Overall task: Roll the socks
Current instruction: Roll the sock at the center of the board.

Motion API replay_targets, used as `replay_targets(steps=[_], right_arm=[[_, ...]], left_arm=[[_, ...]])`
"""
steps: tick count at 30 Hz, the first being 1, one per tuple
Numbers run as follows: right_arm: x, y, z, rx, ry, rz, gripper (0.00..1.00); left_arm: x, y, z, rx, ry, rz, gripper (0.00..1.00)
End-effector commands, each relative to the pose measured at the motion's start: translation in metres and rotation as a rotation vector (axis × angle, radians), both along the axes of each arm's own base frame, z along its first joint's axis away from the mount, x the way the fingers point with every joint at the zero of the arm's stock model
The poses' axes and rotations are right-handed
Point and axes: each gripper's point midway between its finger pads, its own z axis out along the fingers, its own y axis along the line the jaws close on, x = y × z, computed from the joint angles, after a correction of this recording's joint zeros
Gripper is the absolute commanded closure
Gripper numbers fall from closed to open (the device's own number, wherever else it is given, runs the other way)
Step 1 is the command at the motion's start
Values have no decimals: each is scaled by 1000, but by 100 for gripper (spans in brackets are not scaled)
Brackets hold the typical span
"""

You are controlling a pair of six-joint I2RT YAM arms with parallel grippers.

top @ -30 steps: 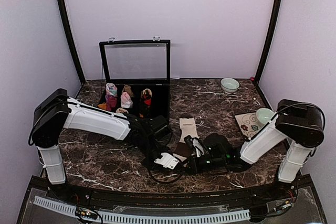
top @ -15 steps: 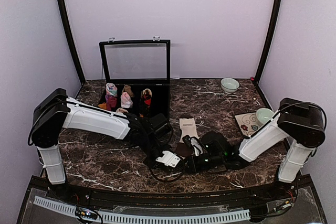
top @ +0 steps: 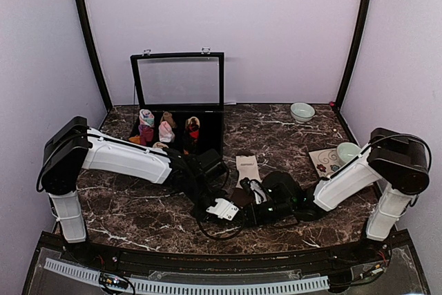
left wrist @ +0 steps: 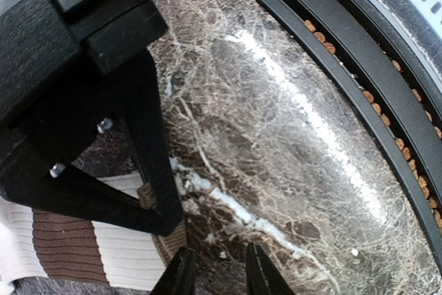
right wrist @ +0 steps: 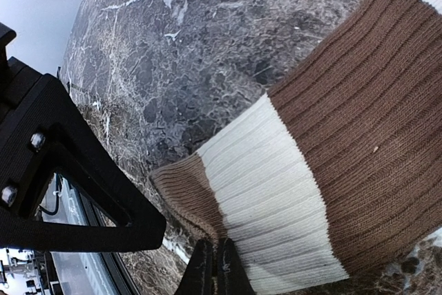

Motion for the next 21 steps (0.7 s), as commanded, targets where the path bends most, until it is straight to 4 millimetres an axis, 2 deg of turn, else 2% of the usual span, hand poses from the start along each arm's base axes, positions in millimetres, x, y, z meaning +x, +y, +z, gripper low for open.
replay_targets(steps=[1,6,11,14,17,21], right_arm=[[-47,-103,-92,-472,235,-51,100],[-54,-114,-101,-538,277,-49,100],[-53,-116,-100,-546,288,-60,100],[-53,-117,-100,-542,304,-65,100],[-55,-122,-102,-563,324,-61,100],[-59,-126,-101,-576,347,-55,100]], left_arm=[[2,-1,-2,-11,-36,-9,75],[3,1,-8,-22,-61,-16,75],[5,4,-15,9,-68,-17,75],[1,6,-7,-11,-65,-27,75],[-3,5,12,-50,-72,-48,74],[-7,5,10,-29,-81,-72,73]])
